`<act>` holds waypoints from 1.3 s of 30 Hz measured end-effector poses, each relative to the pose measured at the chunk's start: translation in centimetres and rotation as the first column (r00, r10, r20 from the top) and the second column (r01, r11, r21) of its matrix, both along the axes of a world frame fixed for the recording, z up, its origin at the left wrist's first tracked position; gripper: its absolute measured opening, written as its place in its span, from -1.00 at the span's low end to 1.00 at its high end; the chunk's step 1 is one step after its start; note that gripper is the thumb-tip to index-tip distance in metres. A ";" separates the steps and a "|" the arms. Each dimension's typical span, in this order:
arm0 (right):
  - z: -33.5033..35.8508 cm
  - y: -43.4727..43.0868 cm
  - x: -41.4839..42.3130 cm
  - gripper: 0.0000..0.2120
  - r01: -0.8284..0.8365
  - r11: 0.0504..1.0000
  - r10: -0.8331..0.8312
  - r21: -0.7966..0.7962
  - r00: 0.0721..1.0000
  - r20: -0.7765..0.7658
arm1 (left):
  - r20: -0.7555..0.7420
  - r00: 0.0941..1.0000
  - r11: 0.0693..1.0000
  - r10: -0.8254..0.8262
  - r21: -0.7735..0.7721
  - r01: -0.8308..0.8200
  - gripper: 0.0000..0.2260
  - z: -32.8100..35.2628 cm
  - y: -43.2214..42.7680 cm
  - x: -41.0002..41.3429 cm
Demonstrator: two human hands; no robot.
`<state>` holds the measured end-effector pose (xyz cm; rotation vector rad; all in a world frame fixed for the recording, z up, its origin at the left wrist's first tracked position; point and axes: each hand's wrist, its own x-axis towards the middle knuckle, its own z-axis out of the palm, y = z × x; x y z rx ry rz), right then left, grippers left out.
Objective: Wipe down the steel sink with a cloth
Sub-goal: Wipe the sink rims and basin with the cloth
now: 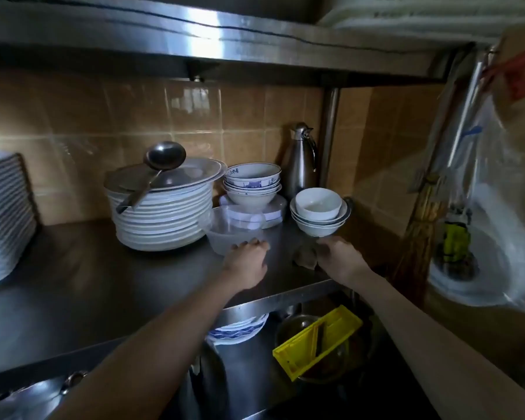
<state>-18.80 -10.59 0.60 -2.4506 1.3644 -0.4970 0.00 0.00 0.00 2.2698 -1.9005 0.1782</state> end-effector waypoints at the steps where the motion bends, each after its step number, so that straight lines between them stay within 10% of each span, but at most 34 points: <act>1: -0.3 -0.5 0.3 -0.70 0.007 1.000 -0.006 0.007 1.000 -0.010 | 0.009 1.000 1.000 -0.005 0.011 0.005 -0.67 -0.2 -0.4 0.1; 9: -2.2 -3.3 2.1 -0.43 0.022 0.999 -0.020 0.047 0.999 -0.045 | 0.005 0.998 0.998 -0.068 -0.010 0.068 -0.69 -3.0 -3.3 1.9; 39: -1.3 3.9 -11.1 -0.69 0.200 0.979 -0.204 0.040 0.966 0.159 | -0.087 0.961 0.961 -0.264 -0.115 0.253 -0.70 -2.9 -1.0 -7.1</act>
